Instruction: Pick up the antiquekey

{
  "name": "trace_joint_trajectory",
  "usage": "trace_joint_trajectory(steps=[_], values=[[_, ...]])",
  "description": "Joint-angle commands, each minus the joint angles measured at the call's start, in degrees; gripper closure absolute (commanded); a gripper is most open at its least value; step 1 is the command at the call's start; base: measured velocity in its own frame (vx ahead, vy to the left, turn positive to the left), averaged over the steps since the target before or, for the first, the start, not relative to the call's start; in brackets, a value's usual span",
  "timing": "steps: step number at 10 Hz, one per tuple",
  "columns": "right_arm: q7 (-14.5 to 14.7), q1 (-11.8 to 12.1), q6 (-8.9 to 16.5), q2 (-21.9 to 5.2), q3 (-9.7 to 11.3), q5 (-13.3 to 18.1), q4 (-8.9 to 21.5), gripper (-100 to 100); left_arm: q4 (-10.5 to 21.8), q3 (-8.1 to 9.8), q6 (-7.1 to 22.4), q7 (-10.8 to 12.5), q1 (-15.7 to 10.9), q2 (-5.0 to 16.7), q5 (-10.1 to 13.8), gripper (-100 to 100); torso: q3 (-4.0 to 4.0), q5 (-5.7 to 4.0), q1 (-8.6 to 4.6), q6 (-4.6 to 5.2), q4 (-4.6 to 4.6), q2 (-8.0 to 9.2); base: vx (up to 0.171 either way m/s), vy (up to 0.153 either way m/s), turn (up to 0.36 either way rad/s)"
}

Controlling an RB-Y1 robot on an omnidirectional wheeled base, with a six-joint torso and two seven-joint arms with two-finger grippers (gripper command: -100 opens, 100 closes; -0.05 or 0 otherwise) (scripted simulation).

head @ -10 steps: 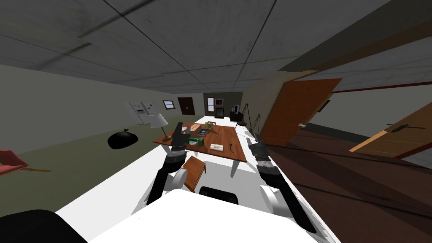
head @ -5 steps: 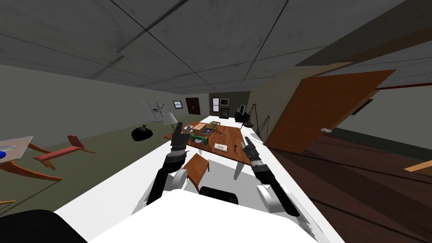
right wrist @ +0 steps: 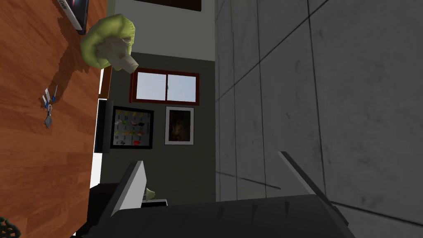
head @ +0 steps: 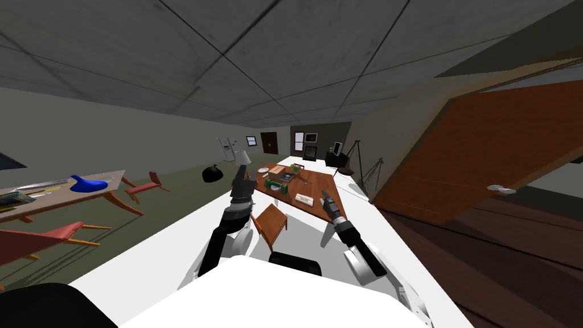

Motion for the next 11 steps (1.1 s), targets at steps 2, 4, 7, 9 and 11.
trace_joint_trajectory(steps=[2,4,7,9,11], values=[[0.13,-1.55,1.92,-2.58,2.36,0.03,4.0,-100,0.0,0.01,0.0,0.0,0.01,0.0,0.0,0,0.0,-0.01,-0.02,0.04,0.0,0.0,-0.014,0.007,0.134],[0.23,-2.65,3.23,-4.25,3.82,0.04,6.45,-100,0.0,0.0,0.0,0.0,0.0,0.0,0.0,0,0.01,0.0,-0.02,0.0,0.0,0.01,-0.017,0.007,0.193],[0.44,-4.91,5.91,-7.7,6.76,0.05,11.44,-100,0.0,0.0,0.0,0.0,0.0,0.0,0.0,0,0.0,0.0,0.01,0.01,0.0,0.0,-0.014,0.011,0.199],[0.55,-6.06,7.27,-9.47,8.24,0.06,14.06,-100,0.0,0.0,0.0,0.0,0.0,0.0,0.0,0,0.0,0.0,-0.02,0.02,0.0,0.0,-0.013,0.009,0.146],[0.79,-8.39,10.02,-13.08,11.17,0.08,18.2,-100,0.0,0.0,0.0,0.0,0.01,0.0,0.0,0,0.0,0.0,-0.03,0.03,0.0,-0.01,-0.015,0.013,0.247]])
